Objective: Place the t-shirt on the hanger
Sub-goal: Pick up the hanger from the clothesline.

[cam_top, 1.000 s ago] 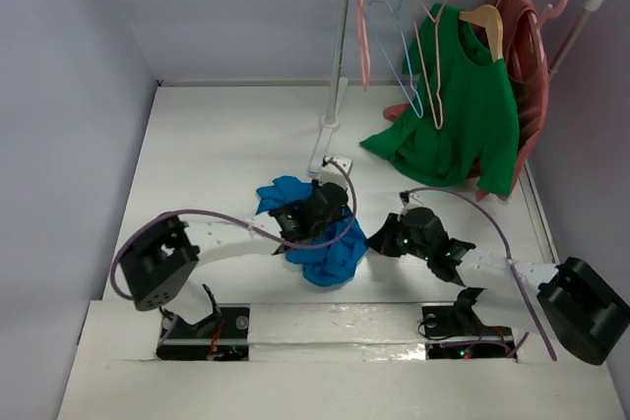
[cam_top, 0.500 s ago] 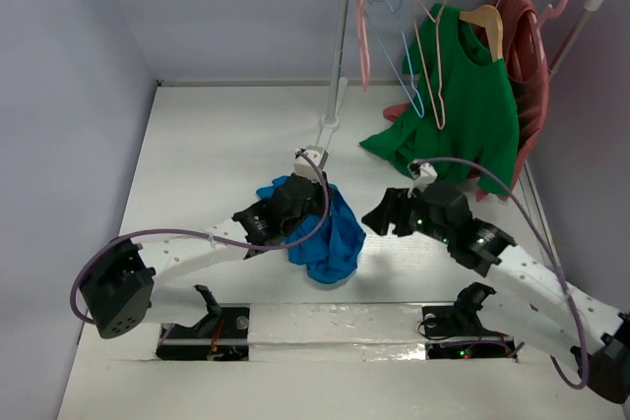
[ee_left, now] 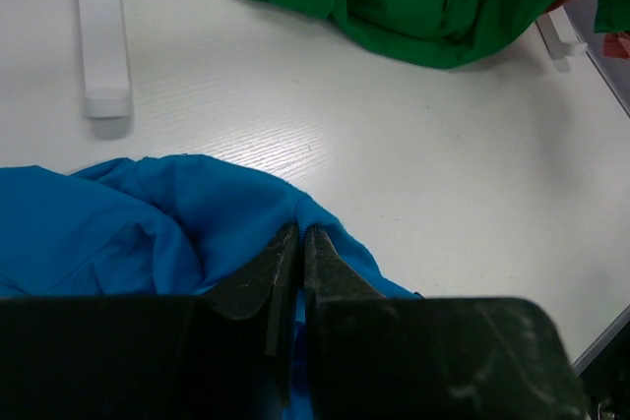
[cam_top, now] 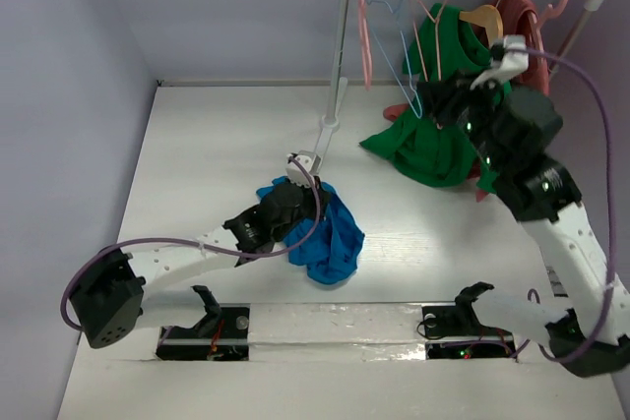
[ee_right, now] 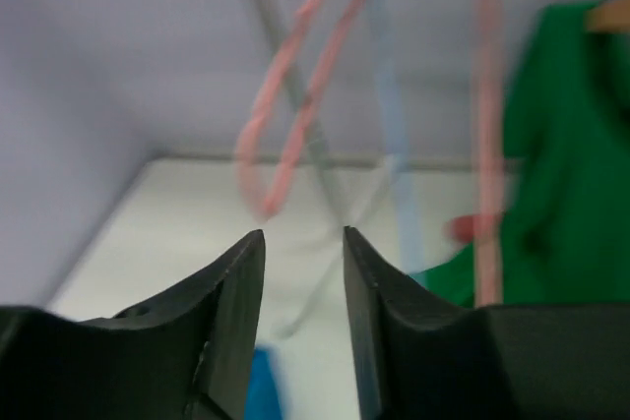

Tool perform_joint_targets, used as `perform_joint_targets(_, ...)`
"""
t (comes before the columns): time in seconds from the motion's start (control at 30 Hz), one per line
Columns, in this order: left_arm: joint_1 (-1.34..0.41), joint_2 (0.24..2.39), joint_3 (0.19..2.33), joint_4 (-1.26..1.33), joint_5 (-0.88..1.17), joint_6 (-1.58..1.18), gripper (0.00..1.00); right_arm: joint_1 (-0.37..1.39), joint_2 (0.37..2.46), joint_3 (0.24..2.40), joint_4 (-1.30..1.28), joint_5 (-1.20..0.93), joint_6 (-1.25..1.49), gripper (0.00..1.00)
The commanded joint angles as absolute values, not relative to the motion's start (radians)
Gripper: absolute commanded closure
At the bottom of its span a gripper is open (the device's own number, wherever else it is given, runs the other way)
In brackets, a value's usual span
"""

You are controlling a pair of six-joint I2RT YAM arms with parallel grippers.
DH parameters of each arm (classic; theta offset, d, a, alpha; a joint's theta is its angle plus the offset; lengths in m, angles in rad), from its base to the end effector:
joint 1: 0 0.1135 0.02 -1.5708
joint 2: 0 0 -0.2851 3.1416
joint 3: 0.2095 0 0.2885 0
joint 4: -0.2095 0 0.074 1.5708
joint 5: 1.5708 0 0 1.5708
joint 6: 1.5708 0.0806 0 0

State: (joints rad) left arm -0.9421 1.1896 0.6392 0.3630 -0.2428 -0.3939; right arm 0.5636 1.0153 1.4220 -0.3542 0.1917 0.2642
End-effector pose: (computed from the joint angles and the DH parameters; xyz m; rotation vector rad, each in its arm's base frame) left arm 0.2129 -0.2599 0.2533 0.3132 1.7879 -0.7535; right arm 0.2263 0.1248 0.5305 -0.0750 1.5396 0.5150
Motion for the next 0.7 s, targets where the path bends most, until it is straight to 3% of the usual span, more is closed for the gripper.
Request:
perform_joint_targets(0.0,-0.940,1.140,0.617,0.459,-0.235,-0.377,1.00,0.422,1.165,1.589,-0.379,0.189,0.158,0.53)
perform_joint_targets(0.03,-0.940,1.135,0.614,0.462,-0.230,-0.379,1.00,0.370,1.202,1.626,-0.390,0.199,0.152,0.40)
perform_joint_targets(0.13,-0.940,1.115,0.601,0.472,-0.222,-0.376,1.00,0.298,1.356,1.763,-0.439,0.178,0.143,0.36)
perform_joint_targets(0.23,-0.940,1.094,0.592,0.474,-0.209,-0.371,1.00,0.249,1.460,1.834,-0.448,0.106,0.130,0.37)
perform_joint_targets(0.4,-0.940,1.071,0.571,0.477,-0.196,-0.379,1.00,0.215,1.618,2.040,-0.548,0.165,0.072,0.41)
perform_joint_targets(0.67,-0.940,1.068,0.555,0.489,-0.179,-0.406,1.00,0.195,1.710,2.080,-0.555,0.193,0.031,0.60)
